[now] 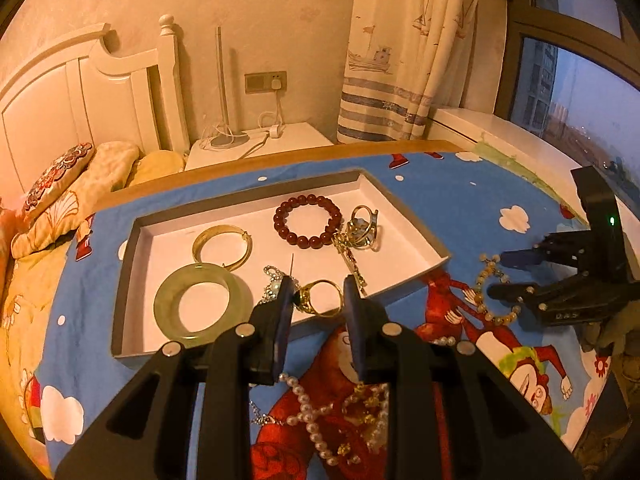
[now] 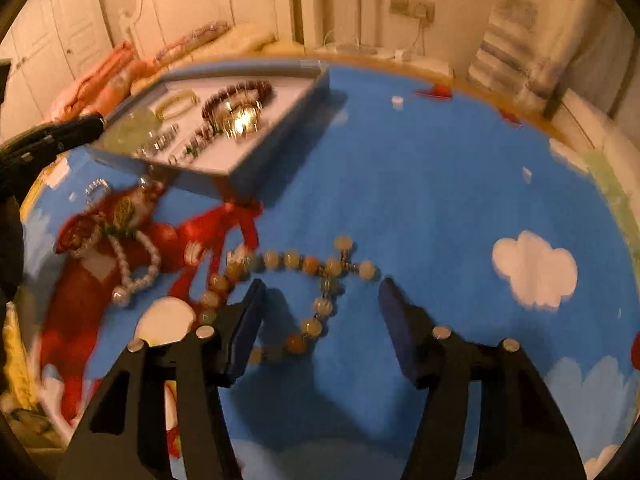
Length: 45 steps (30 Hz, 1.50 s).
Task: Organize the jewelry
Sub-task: 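Lower the gold ring and green bead bracelet into the grey box while both tools open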
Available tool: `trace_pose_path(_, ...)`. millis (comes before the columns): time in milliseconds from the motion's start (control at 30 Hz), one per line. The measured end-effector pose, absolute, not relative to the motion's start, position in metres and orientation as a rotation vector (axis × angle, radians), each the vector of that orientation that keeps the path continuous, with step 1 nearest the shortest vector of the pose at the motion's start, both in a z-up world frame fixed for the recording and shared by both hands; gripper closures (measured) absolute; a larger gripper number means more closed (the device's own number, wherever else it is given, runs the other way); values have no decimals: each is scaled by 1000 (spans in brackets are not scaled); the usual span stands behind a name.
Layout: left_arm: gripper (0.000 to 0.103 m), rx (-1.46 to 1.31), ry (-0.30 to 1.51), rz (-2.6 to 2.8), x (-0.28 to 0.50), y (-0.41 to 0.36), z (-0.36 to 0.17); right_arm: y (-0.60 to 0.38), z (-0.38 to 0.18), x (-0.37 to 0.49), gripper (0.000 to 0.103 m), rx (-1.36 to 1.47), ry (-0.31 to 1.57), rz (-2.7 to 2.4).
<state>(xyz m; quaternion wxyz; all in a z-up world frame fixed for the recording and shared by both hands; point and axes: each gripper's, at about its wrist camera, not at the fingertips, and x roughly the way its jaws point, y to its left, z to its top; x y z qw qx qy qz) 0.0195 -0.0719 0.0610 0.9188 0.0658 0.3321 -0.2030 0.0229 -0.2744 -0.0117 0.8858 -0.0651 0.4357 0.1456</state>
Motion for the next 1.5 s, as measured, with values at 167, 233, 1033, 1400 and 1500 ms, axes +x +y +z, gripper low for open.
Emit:
trace_pose_path(167, 78, 125, 684, -396, 23, -63, 61, -270, 5, 7, 90, -156, 818, 249)
trace_pose_path(233, 78, 124, 680, -388, 25, -58, 63, -269, 18, -2, 90, -147, 776, 250)
trace_pose_path(1033, 78, 97, 776, -218, 150, 8, 51, -128, 66, 92, 90, -177, 641, 494)
trace_pose_path(1400, 48, 66, 833, -125, 179, 31, 33, -140, 36, 112, 89, -86, 755, 429)
trace_pose_path(1500, 34, 103, 781, -83, 156, 29, 43, -160, 51, 92, 55, -46, 707, 424)
